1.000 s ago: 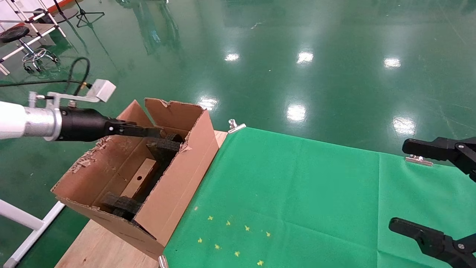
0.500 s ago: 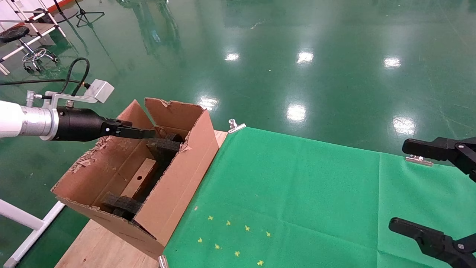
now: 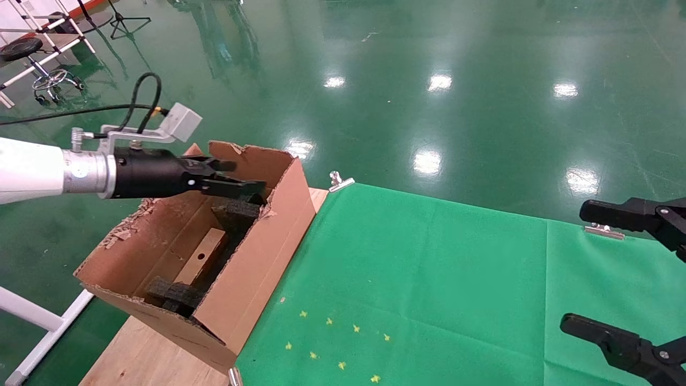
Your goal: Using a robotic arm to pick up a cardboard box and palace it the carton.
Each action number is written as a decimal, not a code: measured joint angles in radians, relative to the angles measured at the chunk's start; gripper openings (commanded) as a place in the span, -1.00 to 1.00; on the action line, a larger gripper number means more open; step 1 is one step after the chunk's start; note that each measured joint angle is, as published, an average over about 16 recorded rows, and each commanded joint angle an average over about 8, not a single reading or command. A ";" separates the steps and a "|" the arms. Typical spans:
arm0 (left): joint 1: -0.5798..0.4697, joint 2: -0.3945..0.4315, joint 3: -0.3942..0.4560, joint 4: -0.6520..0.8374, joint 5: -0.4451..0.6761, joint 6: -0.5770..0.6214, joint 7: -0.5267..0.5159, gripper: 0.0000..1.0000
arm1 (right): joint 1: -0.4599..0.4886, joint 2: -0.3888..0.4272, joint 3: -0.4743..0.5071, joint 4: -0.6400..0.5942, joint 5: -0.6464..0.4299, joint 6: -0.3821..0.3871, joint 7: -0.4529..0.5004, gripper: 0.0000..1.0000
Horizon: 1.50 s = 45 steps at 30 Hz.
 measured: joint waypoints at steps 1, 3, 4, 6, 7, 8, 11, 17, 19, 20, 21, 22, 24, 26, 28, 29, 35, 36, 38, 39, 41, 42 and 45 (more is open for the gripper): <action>0.012 -0.001 -0.008 -0.019 -0.014 0.004 0.004 1.00 | 0.000 0.000 0.000 0.000 0.000 0.000 0.000 1.00; 0.037 -0.002 -0.024 -0.055 -0.040 0.012 0.012 1.00 | 0.000 0.000 0.000 0.000 0.000 0.000 0.000 1.00; 0.049 -0.003 -0.032 -0.074 -0.054 0.016 0.016 1.00 | 0.000 0.000 0.000 0.000 0.000 0.000 0.000 1.00; 0.073 -0.005 -0.047 -0.110 -0.081 0.024 0.024 1.00 | 0.000 0.000 0.000 0.000 0.000 0.000 0.000 1.00; 0.086 -0.006 -0.055 -0.129 -0.095 0.028 0.028 1.00 | 0.000 0.000 0.000 0.000 0.000 0.000 0.000 1.00; 0.098 -0.007 -0.063 -0.147 -0.108 0.032 0.033 1.00 | 0.000 0.000 0.000 0.000 0.000 0.000 0.000 1.00; 0.135 -0.009 -0.087 -0.202 -0.148 0.044 0.045 1.00 | 0.000 0.000 0.000 0.000 0.000 0.000 0.000 1.00; 0.208 -0.014 -0.134 -0.312 -0.229 0.067 0.069 1.00 | 0.000 0.000 0.000 0.000 0.000 0.000 0.000 1.00; 0.233 -0.016 -0.149 -0.349 -0.256 0.075 0.077 1.00 | 0.000 0.000 0.000 0.000 0.000 0.000 0.000 1.00; 0.245 -0.016 -0.157 -0.367 -0.270 0.079 0.081 1.00 | 0.000 0.000 0.000 0.000 0.000 0.000 0.000 1.00; 0.257 -0.017 -0.165 -0.385 -0.283 0.083 0.085 1.00 | 0.000 0.000 0.000 0.000 0.000 0.000 0.000 1.00; 0.270 -0.018 -0.173 -0.404 -0.297 0.087 0.089 1.00 | 0.000 0.000 0.000 0.000 0.000 0.000 0.000 1.00; 0.294 -0.020 -0.189 -0.440 -0.324 0.095 0.098 1.00 | 0.000 0.000 0.000 0.000 0.000 0.000 0.000 1.00; 0.319 -0.021 -0.204 -0.477 -0.351 0.103 0.106 1.00 | 0.000 0.000 0.000 0.000 0.000 0.000 0.000 1.00; 0.343 -0.023 -0.220 -0.514 -0.378 0.111 0.114 1.00 | 0.000 0.000 0.000 0.000 0.000 0.000 0.000 1.00; 0.355 -0.024 -0.228 -0.532 -0.391 0.115 0.118 1.00 | 0.000 0.000 0.000 0.000 0.000 0.000 0.000 1.00; 0.429 -0.029 -0.275 -0.642 -0.472 0.139 0.142 1.00 | 0.000 0.000 0.000 0.000 0.000 0.000 0.000 1.00; 0.441 -0.030 -0.283 -0.660 -0.486 0.143 0.146 1.00 | 0.000 0.000 0.000 0.000 0.000 0.000 0.000 1.00; 0.466 -0.031 -0.299 -0.697 -0.513 0.151 0.154 1.00 | 0.000 0.000 0.000 0.000 0.000 0.000 0.000 1.00; 0.477 -0.032 -0.306 -0.714 -0.525 0.154 0.158 1.00 | 0.000 0.000 0.000 0.000 0.000 0.000 0.000 1.00; 0.498 -0.033 -0.320 -0.746 -0.549 0.161 0.165 1.00 | 0.000 0.000 0.000 0.000 0.000 0.000 0.000 1.00; 0.509 -0.034 -0.327 -0.763 -0.561 0.165 0.169 1.00 | 0.000 0.000 0.000 0.000 0.000 0.000 0.000 1.00; 0.537 -0.036 -0.345 -0.805 -0.592 0.174 0.178 1.00 | 0.000 0.000 0.000 0.000 0.000 0.000 0.000 1.00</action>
